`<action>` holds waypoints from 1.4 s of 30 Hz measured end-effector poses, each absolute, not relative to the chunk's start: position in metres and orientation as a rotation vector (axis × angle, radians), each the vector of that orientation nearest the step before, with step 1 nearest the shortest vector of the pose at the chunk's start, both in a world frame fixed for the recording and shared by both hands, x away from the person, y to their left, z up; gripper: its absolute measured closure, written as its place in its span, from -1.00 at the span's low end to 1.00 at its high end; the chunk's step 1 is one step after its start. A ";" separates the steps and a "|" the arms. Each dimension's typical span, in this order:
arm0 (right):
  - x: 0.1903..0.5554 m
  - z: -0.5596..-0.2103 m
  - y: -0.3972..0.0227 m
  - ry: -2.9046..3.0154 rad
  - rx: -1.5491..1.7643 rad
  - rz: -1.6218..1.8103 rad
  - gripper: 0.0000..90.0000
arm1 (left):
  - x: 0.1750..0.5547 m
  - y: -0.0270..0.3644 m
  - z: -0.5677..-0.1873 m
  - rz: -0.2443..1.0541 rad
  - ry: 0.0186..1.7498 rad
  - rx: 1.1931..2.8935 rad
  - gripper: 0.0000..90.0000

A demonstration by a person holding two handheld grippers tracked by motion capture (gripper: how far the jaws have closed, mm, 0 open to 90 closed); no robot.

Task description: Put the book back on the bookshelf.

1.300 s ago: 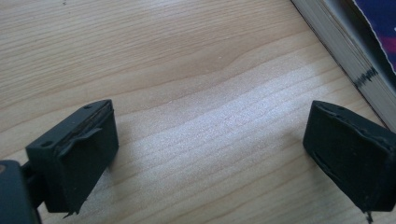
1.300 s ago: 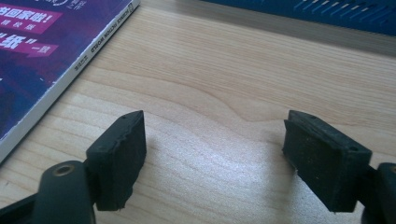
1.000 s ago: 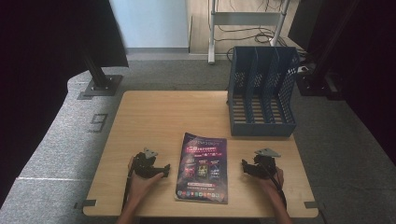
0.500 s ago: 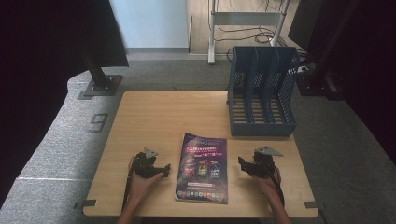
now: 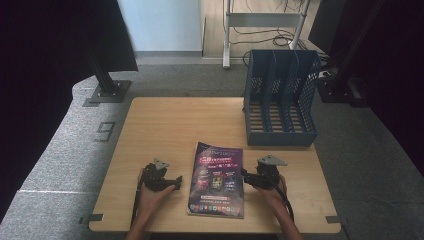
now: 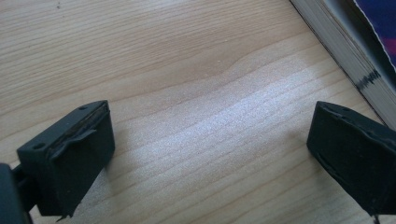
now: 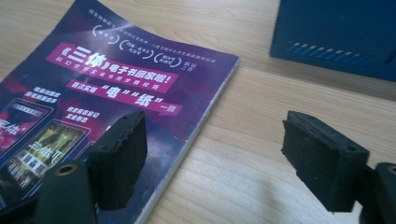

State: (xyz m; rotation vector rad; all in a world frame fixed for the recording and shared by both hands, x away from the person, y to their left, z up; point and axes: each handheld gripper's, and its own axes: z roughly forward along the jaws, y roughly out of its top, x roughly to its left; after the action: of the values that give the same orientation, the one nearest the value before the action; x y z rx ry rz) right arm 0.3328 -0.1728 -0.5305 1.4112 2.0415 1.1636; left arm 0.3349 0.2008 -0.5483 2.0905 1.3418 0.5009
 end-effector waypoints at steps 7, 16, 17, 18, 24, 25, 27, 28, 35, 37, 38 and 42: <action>0.340 -0.535 -0.154 2.083 1.391 1.165 -0.53 | 0.334 0.201 -0.548 0.506 1.343 2.087 -0.96; 0.348 -0.544 -0.141 2.123 1.394 1.144 -0.55 | 0.335 0.200 -0.548 0.502 1.345 2.090 -0.98; 0.347 -0.545 -0.138 2.142 1.373 1.133 -0.55 | 0.335 0.200 -0.548 0.502 1.344 2.090 -0.98; 0.347 -0.545 -0.138 2.142 1.373 1.133 -0.55 | 0.335 0.200 -0.548 0.502 1.344 2.090 -0.98; 0.348 -0.550 -0.131 2.184 1.352 1.095 -0.53 | 0.335 0.200 -0.548 0.502 1.344 2.090 -0.98; 0.348 -0.551 -0.130 2.182 1.347 1.086 -0.53 | 0.335 0.200 -0.548 0.502 1.344 2.090 -0.98; 0.348 -0.551 -0.129 2.182 1.357 1.084 -0.53 | 0.335 0.200 -0.548 0.502 1.344 2.090 -0.98; 0.349 -0.551 -0.130 2.184 1.363 1.084 -0.53 | 0.335 0.200 -0.548 0.502 1.345 2.090 -0.98; 0.348 -0.552 -0.133 2.179 1.373 1.109 -0.49 | 0.336 0.200 -0.548 0.496 1.342 2.088 -0.96; 0.348 -0.553 -0.133 2.178 1.371 1.109 -0.48 | 0.337 0.201 -0.546 0.487 1.346 2.085 -0.89; 0.347 -0.552 -0.133 2.170 1.376 1.105 -0.46 | 0.339 0.204 -0.544 0.449 1.358 2.057 -0.86; 0.344 -0.553 -0.134 2.161 1.374 1.119 -0.44 | 0.341 0.204 -0.542 0.467 1.365 2.046 -0.81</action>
State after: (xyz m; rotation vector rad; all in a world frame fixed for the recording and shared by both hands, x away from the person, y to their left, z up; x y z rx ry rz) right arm 0.3445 -0.1338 -0.5534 1.3736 2.1606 1.1187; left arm 0.3409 0.2044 -0.5417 2.0460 1.3648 0.4665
